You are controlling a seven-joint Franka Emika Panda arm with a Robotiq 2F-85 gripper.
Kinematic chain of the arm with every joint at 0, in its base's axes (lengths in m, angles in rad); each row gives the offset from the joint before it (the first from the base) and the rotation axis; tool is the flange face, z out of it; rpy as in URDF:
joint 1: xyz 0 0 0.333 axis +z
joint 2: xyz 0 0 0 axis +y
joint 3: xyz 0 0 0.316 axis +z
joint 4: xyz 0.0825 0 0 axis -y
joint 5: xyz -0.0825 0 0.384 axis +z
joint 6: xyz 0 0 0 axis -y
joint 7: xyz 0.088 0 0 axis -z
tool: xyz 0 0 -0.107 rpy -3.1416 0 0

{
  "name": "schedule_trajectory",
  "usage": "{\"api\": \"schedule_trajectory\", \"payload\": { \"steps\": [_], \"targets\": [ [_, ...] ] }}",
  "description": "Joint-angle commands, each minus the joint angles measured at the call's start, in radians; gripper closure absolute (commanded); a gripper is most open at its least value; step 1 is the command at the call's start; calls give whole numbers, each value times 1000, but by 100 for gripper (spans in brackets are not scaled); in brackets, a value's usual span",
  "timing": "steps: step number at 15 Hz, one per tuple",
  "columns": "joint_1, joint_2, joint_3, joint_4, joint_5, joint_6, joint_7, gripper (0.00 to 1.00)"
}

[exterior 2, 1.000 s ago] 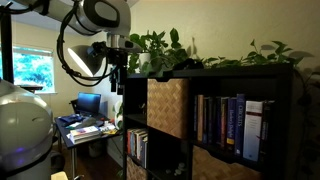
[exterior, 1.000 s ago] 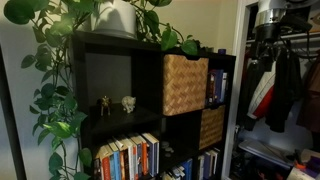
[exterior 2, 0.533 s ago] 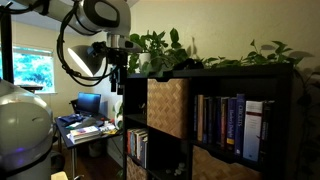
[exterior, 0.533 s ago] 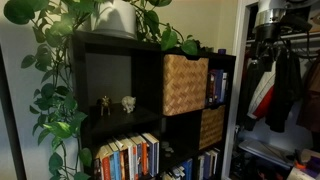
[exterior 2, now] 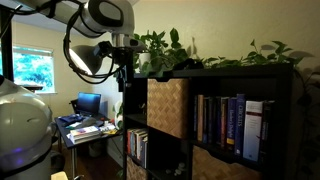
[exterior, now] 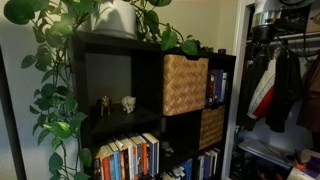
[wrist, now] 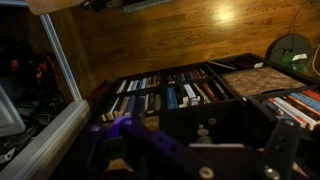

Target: Open the top middle section of the cupboard, put a sock inside it then close it

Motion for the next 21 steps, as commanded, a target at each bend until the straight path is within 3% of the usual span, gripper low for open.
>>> {"api": "schedule_trajectory", "payload": {
  "steps": [1,3,13,21],
  "targets": [
    [-56,105,28,80,-52,64,59,0],
    [-65,153,30,122,-62,100,70,0],
    [-35,342,-65,329,-65,241,-131,0],
    [-45,408,-19,406,7,244,101,0]
  ]
}}
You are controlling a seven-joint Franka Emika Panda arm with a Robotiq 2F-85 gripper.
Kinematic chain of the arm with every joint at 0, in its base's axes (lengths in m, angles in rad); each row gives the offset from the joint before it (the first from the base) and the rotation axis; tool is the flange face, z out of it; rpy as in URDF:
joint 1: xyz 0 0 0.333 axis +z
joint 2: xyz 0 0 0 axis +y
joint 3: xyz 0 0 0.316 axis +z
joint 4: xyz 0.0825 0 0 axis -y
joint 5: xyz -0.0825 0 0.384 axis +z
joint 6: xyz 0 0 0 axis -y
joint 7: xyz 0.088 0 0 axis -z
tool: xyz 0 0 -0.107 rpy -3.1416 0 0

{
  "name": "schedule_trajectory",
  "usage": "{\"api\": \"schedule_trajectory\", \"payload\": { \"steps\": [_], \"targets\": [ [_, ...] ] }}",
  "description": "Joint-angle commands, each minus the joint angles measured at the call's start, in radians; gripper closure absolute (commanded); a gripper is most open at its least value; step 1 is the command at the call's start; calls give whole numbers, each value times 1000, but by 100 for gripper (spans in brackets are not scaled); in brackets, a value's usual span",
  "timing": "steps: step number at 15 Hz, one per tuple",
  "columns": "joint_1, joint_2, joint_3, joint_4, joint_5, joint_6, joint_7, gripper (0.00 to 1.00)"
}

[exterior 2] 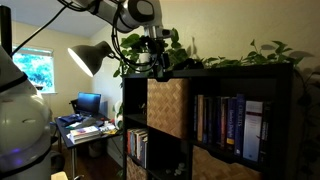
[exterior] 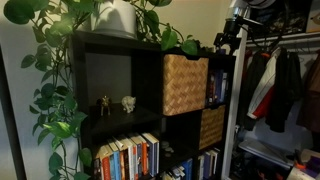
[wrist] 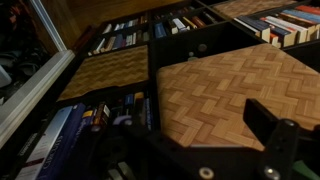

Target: Open the top middle section of the cupboard, put a sock inside it then close it

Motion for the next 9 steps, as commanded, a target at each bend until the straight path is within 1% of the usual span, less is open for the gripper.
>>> {"api": "schedule_trajectory", "payload": {
  "steps": [1,4,5,9],
  "targets": [
    [-5,7,32,34,29,7,180,0],
    [-14,4,68,32,39,19,350,0],
    [0,5,47,30,16,-2,262,0],
    [0,5,51,30,14,-2,273,0]
  ]
}}
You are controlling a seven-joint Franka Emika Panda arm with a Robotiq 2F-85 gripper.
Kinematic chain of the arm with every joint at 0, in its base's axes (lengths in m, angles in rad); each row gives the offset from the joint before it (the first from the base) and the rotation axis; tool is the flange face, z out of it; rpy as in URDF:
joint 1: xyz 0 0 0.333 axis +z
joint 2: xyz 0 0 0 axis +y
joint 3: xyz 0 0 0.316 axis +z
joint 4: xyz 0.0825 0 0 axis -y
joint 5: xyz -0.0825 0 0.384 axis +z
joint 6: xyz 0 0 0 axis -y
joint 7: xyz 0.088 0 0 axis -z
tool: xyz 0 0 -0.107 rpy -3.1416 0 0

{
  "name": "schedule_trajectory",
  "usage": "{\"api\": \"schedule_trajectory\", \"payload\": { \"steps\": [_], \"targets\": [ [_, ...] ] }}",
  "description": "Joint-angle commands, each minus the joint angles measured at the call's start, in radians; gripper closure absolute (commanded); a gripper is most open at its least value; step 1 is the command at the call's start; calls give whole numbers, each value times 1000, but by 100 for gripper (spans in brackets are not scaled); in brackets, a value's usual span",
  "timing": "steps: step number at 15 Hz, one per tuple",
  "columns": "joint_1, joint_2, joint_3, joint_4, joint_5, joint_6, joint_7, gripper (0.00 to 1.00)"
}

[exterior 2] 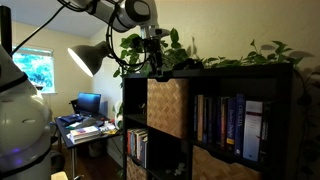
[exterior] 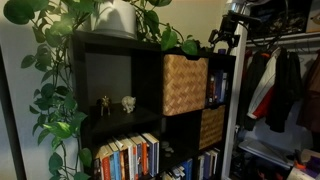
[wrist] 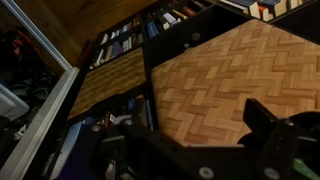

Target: Open the top middle section of the cupboard, put a sock inside it then close it

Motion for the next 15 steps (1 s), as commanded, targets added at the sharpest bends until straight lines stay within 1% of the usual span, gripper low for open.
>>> {"api": "schedule_trajectory", "payload": {
  "steps": [1,2,4,8,15],
  "targets": [
    [1,2,-3,4,-1,-3,0,0],
    [1,2,-3,4,-1,-3,0,0],
    [-25,17,19,-1,-11,29,99,0],
    [-44,39,26,0,-10,66,268,0],
    [-33,63,13,-14,11,132,472,0]
  ]
}}
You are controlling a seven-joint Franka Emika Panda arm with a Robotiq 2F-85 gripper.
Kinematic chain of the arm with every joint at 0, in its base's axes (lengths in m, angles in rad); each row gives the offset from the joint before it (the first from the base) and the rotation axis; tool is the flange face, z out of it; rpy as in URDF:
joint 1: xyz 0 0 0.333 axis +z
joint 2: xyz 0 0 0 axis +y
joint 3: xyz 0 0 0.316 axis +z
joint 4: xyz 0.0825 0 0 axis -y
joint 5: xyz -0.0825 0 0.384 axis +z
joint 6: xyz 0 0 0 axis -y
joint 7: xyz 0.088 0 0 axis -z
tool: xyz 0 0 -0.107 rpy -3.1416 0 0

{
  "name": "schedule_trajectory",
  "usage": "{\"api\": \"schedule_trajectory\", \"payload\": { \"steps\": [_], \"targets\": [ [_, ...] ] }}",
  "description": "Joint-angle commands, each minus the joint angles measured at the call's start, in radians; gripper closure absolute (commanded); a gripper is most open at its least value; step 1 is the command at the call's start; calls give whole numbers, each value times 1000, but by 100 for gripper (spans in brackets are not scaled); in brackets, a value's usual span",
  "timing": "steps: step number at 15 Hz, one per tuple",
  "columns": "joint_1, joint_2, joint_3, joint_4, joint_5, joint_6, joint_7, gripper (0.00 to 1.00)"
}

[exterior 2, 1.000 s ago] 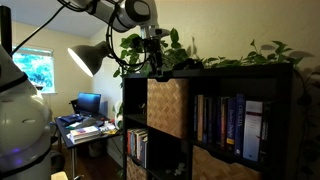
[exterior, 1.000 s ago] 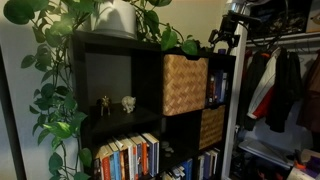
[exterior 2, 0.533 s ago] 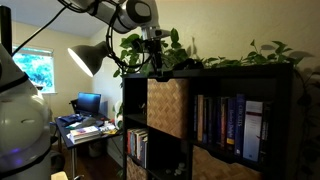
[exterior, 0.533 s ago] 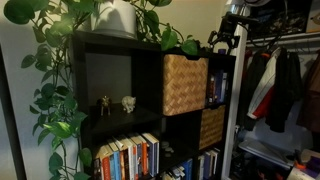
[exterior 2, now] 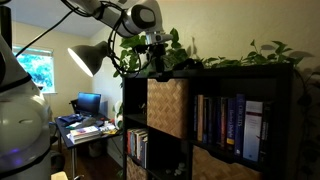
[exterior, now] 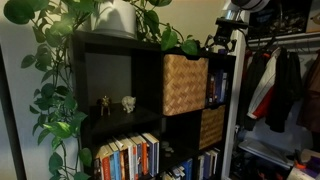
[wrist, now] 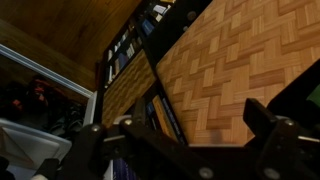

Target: Open the top middle section of the cupboard, put a sock inside it then close it

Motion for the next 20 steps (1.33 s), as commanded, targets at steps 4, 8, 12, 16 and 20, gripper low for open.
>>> {"api": "schedule_trajectory", "payload": {
  "steps": [4,8,12,16,20],
  "targets": [
    [1,0,1,-32,20,119,177,0],
    [9,12,2,-63,27,195,245,0],
    [18,29,1,-96,42,292,273,0],
    [25,38,5,-117,45,367,278,0],
    [28,62,10,-131,44,411,285,0]
  ]
}}
